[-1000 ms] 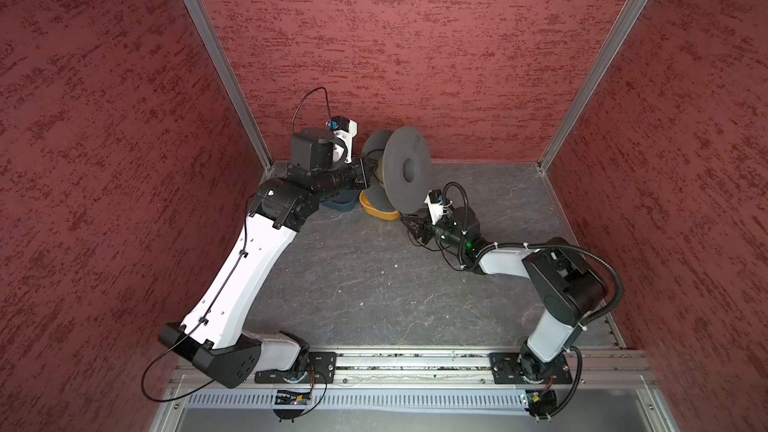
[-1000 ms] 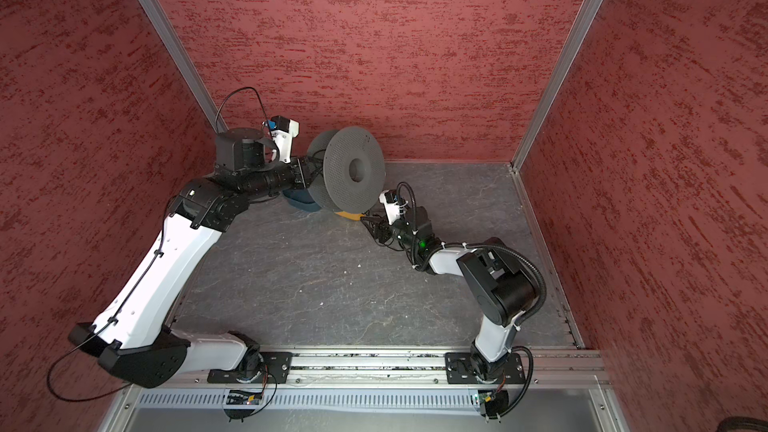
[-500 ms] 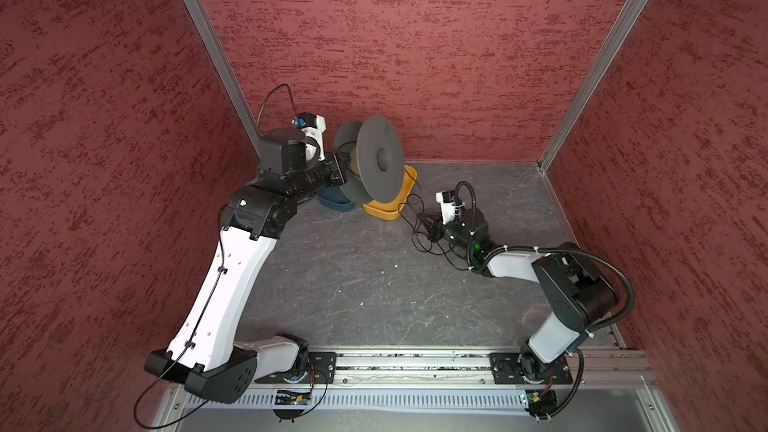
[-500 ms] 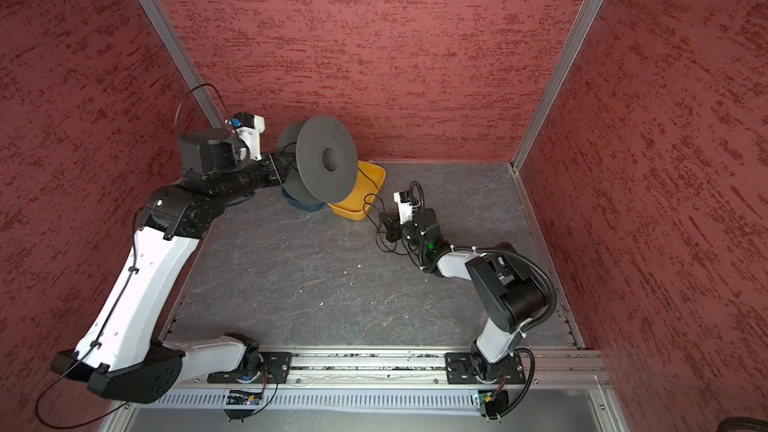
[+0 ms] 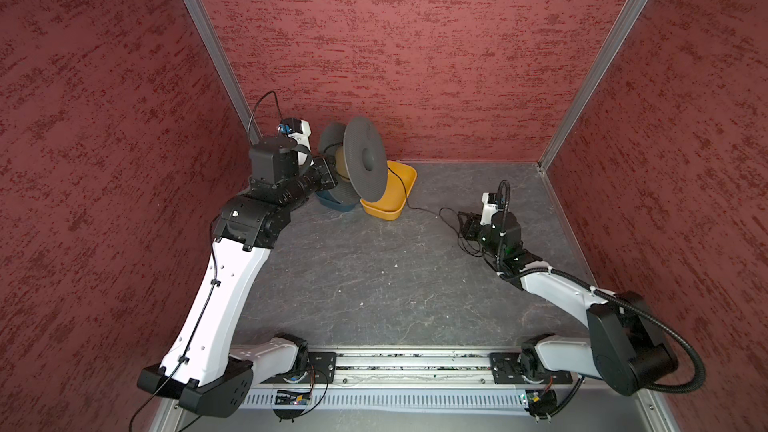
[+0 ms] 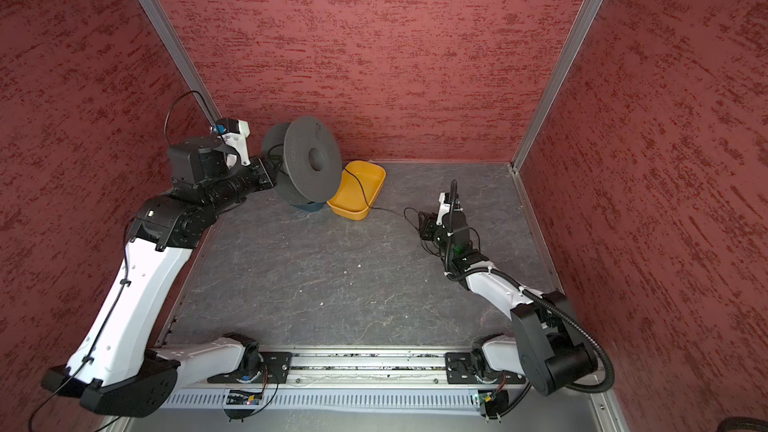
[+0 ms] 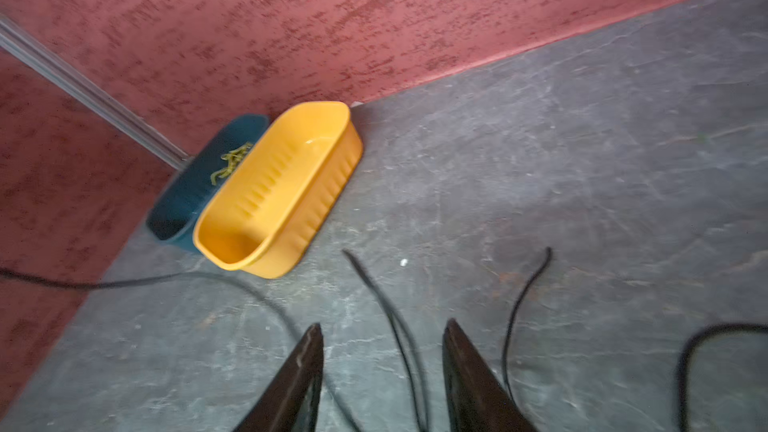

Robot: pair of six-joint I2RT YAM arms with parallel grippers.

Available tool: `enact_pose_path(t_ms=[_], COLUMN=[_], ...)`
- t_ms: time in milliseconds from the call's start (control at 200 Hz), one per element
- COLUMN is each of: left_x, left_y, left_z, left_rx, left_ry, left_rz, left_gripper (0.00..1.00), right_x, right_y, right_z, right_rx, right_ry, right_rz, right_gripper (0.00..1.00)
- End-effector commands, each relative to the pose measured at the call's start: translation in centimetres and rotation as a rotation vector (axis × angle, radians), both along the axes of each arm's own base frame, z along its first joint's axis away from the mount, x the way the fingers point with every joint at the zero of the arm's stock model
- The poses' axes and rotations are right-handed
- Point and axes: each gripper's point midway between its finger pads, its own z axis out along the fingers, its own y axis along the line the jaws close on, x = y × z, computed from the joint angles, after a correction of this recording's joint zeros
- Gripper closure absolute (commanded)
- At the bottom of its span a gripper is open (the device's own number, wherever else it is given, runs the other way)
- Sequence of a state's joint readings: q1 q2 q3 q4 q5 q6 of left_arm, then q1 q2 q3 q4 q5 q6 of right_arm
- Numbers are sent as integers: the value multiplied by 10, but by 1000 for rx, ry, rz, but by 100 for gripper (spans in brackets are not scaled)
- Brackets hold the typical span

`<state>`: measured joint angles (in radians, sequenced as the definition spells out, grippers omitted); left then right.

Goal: Wrap the cables
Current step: 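Pull the cable taut toward the robot with the right gripper while the left holds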

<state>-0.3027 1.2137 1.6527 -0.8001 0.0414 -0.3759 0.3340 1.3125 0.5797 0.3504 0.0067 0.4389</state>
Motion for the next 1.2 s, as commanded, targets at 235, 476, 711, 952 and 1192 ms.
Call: enact_pose_path(t_ms=[235,476,711,952,1192], left_x=[-8,-6,-5,-5,-4], left_y=[-36,-40,-42,-42,-44], left_z=[45,41,41,41,40], left_rx=[-135,-144,-144,-154,-163], left_ry=[-122,-114,-112,-109,-103], left_rz=[-162,-172,-177,-181,-191], left_gripper=[100,100,100,100,100], right_x=[-32,-52,-65,-56,-31], right_y=[22,68,122,168,190], right_z=[33,62,74,75,77], right_rx=[-10,-30,-22,5,73], right_ry=[-182,-354,-484,-550,-579], right_rz=[218,462,617,652,648], right_gripper=[19,19,20,21,21])
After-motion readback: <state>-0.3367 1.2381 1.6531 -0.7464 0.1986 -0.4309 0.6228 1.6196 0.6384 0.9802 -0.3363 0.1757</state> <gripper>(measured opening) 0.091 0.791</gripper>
